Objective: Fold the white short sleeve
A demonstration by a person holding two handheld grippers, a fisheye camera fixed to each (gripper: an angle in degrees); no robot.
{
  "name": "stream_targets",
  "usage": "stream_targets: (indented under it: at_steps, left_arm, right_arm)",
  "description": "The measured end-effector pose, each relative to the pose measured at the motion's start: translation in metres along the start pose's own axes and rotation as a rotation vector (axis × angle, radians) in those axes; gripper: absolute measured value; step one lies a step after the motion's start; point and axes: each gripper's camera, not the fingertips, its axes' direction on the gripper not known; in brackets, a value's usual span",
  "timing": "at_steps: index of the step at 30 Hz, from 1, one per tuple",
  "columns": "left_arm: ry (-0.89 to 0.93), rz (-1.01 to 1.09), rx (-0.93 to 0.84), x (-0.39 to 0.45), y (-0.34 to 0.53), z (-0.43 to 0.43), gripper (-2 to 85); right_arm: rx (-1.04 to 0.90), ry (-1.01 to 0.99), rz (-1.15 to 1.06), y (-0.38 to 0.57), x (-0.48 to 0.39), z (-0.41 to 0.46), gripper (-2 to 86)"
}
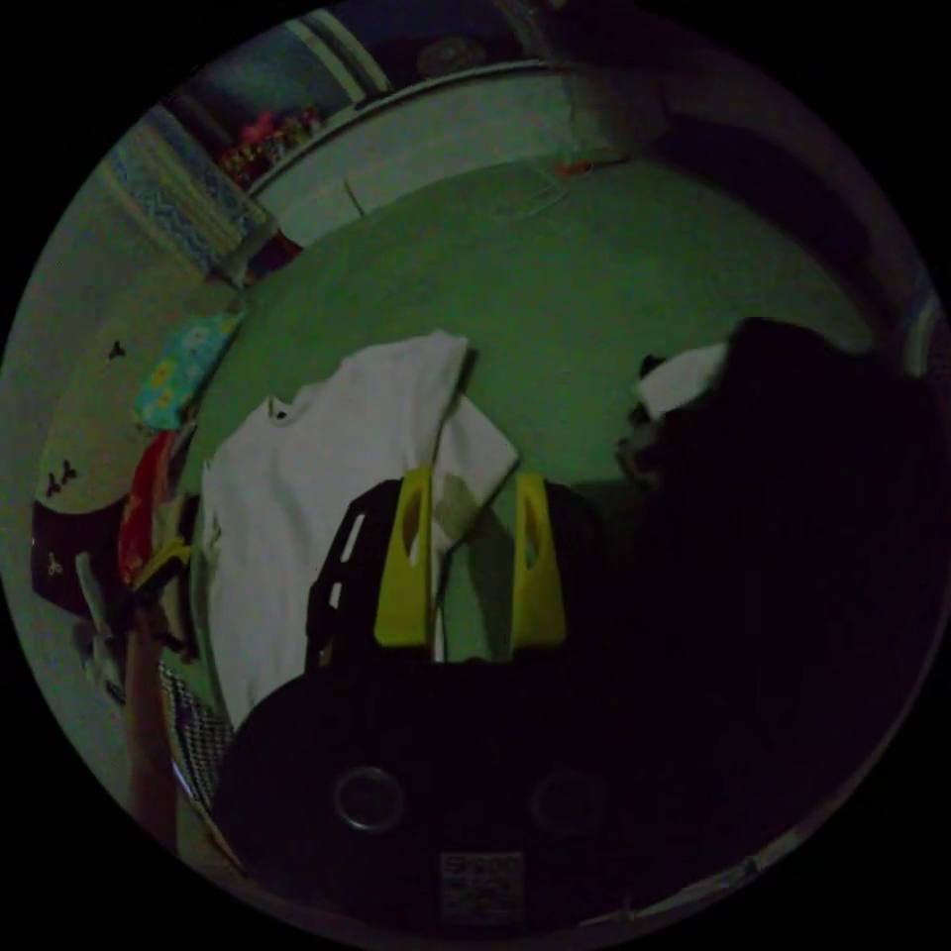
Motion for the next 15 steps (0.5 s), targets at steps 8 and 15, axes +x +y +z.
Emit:
stream_targets:
  at_steps: [8, 15]
  left_arm:
    - [-0.099, -0.062, -0.016, -0.001, 0.032, 0.031, 7.9]
    - [0.113, -0.222, 0.089, -0.059, 0.087, -0.006, 3.2]
  right_arm:
    - [0.079, 0.246, -0.096, 0.024, -0.019, -0.012, -1.1]
    - [0.044, 0.108, 0.003, 0.048, 0.025, -0.026, -0.5]
